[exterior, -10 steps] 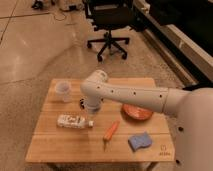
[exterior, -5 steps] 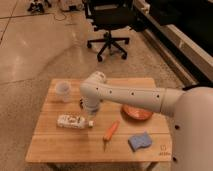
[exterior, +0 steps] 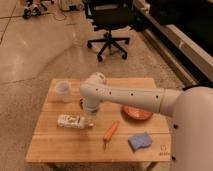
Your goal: Stand the bottle upright
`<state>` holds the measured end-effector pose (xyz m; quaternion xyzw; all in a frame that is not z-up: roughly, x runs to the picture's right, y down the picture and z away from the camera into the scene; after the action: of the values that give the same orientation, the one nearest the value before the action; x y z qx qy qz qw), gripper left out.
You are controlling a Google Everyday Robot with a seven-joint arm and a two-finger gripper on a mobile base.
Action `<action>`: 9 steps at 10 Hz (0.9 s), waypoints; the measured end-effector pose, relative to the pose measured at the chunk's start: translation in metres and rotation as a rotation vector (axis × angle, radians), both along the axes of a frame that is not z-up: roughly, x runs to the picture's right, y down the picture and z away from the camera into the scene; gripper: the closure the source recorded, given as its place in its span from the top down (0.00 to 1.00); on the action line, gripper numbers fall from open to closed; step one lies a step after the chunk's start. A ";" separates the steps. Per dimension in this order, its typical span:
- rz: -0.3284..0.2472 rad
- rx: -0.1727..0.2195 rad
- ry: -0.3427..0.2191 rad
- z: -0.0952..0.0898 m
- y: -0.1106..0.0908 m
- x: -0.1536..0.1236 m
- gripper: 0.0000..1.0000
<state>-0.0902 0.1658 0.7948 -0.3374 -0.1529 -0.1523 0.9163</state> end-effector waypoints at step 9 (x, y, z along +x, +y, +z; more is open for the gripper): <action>0.079 -0.052 0.063 0.045 0.019 0.001 0.80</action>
<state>-0.0894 0.1845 0.8402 -0.3592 -0.1412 -0.1013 0.9169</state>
